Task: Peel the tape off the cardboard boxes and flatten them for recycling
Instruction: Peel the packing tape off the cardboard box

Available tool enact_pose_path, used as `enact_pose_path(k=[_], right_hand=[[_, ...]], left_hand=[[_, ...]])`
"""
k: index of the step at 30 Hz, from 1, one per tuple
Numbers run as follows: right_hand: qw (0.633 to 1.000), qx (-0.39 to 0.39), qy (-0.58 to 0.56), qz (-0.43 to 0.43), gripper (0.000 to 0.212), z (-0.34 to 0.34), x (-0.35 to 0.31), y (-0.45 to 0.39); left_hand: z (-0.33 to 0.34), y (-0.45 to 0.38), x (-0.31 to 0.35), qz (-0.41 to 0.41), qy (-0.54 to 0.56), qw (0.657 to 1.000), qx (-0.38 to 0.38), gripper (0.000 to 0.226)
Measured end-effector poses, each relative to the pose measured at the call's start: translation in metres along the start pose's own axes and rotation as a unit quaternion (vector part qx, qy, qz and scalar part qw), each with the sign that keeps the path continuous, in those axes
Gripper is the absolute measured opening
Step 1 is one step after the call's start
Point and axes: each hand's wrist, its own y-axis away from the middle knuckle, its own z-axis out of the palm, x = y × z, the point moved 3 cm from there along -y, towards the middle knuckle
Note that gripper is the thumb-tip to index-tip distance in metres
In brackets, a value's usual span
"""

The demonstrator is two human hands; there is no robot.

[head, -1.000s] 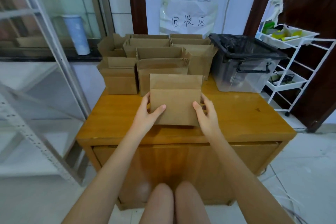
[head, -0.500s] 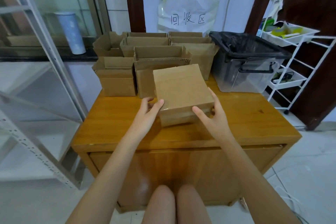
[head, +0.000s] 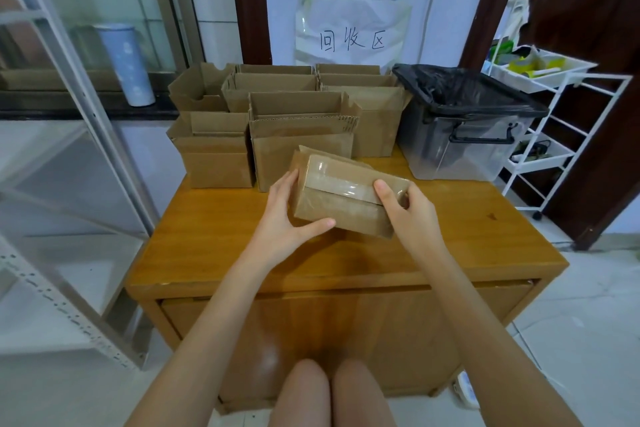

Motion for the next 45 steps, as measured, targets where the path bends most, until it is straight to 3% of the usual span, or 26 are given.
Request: enact_pose_path(k=[6,10,14,19,23,25,27,30,37,45], right_hand=[[0.995,-0.076,-0.057,0.015,0.038,-0.004,0.007,-0.007],[0.985,-0.125,-0.111,0.046,0.039,0.001,0.019,-0.007],[0.976,-0.157,-0.141,0.055,0.039,0.005,0.029,-0.004],[0.963,-0.205,-0.169,0.051,0.030,0.006,0.031,-0.004],[0.960,-0.212,-0.174,0.056,0.037,0.005,0.033,-0.007],[0.971,-0.189,-0.135,0.048,0.046,0.005,0.034,-0.010],[0.992,-0.114,-0.055,0.015,0.056,0.001,0.026,-0.012],[0.995,-0.034,0.009,-0.089,0.050,-0.012,-0.009,-0.010],[0.949,-0.217,0.118,-0.198,0.031,-0.009,-0.084,-0.004],[0.926,-0.242,0.196,-0.215,0.026,-0.004,-0.097,-0.005]], left_hand=[[-0.002,0.000,0.005,0.024,-0.030,0.999,-0.008,0.118],[-0.003,-0.001,0.009,0.075,-0.128,0.989,0.005,0.118],[-0.010,-0.004,0.013,0.139,-0.237,0.961,0.031,0.114],[-0.021,-0.010,0.021,0.238,-0.343,0.907,-0.046,0.119],[-0.025,-0.015,0.024,0.283,-0.384,0.877,-0.055,0.114],[-0.025,-0.015,0.023,0.288,-0.387,0.875,-0.043,0.110],[-0.025,-0.014,0.022,0.290,-0.393,0.872,-0.028,0.109],[-0.023,-0.011,0.023,0.292,-0.394,0.871,-0.007,0.109],[-0.021,-0.009,0.031,0.306,-0.381,0.873,0.009,0.105],[-0.017,-0.003,0.031,0.316,-0.395,0.863,0.009,0.102]])
